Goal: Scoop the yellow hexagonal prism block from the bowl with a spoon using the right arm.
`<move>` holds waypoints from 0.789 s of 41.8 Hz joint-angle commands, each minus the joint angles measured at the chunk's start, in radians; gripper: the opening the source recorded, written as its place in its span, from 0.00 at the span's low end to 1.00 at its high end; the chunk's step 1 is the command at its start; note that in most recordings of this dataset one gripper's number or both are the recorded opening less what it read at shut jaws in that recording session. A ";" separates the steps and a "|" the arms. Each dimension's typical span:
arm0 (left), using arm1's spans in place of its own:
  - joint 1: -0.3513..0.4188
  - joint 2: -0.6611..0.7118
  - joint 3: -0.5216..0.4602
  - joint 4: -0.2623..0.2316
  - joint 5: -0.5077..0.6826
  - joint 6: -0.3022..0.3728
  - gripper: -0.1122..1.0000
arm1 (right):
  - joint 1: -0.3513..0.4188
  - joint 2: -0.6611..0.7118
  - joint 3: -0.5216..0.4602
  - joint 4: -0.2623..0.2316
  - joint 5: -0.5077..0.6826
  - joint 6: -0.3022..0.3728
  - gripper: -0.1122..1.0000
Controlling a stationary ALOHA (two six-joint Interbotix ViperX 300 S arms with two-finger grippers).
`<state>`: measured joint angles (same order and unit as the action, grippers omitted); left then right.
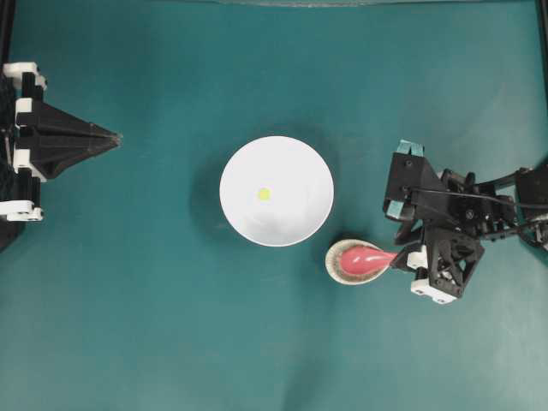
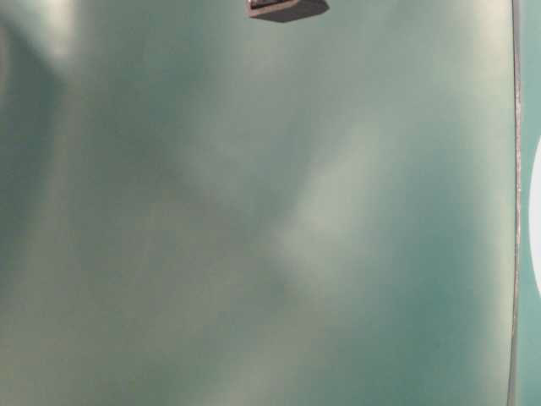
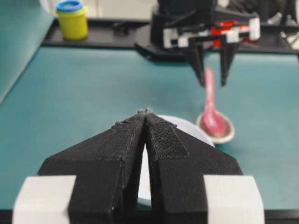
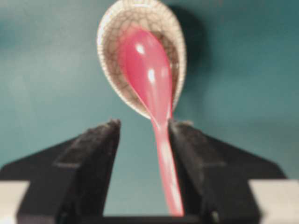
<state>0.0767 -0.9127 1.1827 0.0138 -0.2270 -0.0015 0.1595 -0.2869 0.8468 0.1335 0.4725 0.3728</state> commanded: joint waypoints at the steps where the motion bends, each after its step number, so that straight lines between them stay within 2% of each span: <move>1: 0.003 0.008 -0.025 0.000 -0.005 -0.002 0.10 | 0.002 -0.011 -0.009 -0.023 -0.003 -0.002 0.56; 9: 0.003 0.008 -0.025 0.000 -0.005 -0.005 0.10 | 0.002 -0.017 -0.003 -0.071 -0.015 -0.002 0.56; 16: 0.003 0.008 -0.025 0.000 -0.005 -0.012 0.10 | 0.002 -0.032 0.026 -0.133 -0.091 -0.002 0.56; 20: 0.003 0.008 -0.025 0.000 -0.005 -0.012 0.10 | 0.002 -0.040 0.072 -0.178 -0.192 -0.002 0.56; 26: 0.003 0.008 -0.023 0.000 -0.003 -0.012 0.10 | 0.002 -0.049 0.160 -0.219 -0.371 -0.002 0.56; 33: 0.003 0.008 -0.023 0.000 -0.002 -0.012 0.10 | 0.002 -0.058 0.265 -0.229 -0.614 -0.002 0.55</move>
<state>0.0767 -0.9127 1.1827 0.0138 -0.2240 -0.0123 0.1580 -0.3283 1.0876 -0.0920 -0.0460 0.3728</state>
